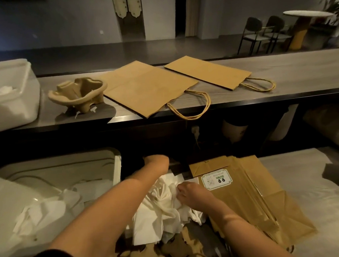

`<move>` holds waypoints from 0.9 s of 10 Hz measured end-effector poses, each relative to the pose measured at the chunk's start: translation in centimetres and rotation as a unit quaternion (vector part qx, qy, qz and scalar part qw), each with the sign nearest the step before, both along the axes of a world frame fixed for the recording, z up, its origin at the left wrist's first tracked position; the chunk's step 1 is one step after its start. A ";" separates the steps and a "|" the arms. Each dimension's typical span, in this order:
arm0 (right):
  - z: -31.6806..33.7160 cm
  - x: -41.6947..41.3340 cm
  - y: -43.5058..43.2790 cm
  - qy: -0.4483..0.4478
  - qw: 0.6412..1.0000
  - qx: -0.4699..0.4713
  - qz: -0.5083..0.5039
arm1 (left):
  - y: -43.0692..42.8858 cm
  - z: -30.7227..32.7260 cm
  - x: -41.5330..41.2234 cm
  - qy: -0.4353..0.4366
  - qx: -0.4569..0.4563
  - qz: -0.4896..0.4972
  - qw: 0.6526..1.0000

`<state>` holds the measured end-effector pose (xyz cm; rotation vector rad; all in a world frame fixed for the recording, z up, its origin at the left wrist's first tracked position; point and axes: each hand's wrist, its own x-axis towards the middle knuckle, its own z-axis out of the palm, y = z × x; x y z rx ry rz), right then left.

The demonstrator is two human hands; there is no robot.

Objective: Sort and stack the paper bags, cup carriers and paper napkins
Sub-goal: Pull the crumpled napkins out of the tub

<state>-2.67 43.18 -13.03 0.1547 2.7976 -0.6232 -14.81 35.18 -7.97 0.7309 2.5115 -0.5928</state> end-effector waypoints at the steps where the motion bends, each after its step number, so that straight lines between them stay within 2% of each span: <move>1: 0.2 -0.2 0.0 0.007 1.000 0.006 -0.006 | -0.7 4.0 2.0 0.050 0.089 -0.035 0.994; 2: 0.2 0.0 -0.3 0.024 0.999 0.031 -0.007 | -2.4 5.1 3.8 0.020 0.092 -0.063 0.994; 3: 0.2 0.4 -0.4 0.061 0.998 0.027 -0.010 | -4.7 5.0 5.8 -0.074 0.018 -0.084 0.994; 4: 0.6 0.9 -0.4 0.104 0.994 0.005 -0.039 | -6.3 2.9 6.2 -0.174 -0.008 -0.058 0.983; 5: 0.9 1.4 -0.4 0.133 0.989 -0.021 -0.056 | -7.2 2.9 6.7 -0.183 0.007 -0.039 0.982; 7: 1.7 2.4 0.0 0.182 0.974 -0.063 -0.120 | -7.4 4.9 6.5 -0.119 0.077 -0.047 0.989; 9: 2.5 3.2 0.8 0.177 0.972 -0.066 -0.136 | -7.6 5.6 7.0 -0.090 0.218 -0.034 0.971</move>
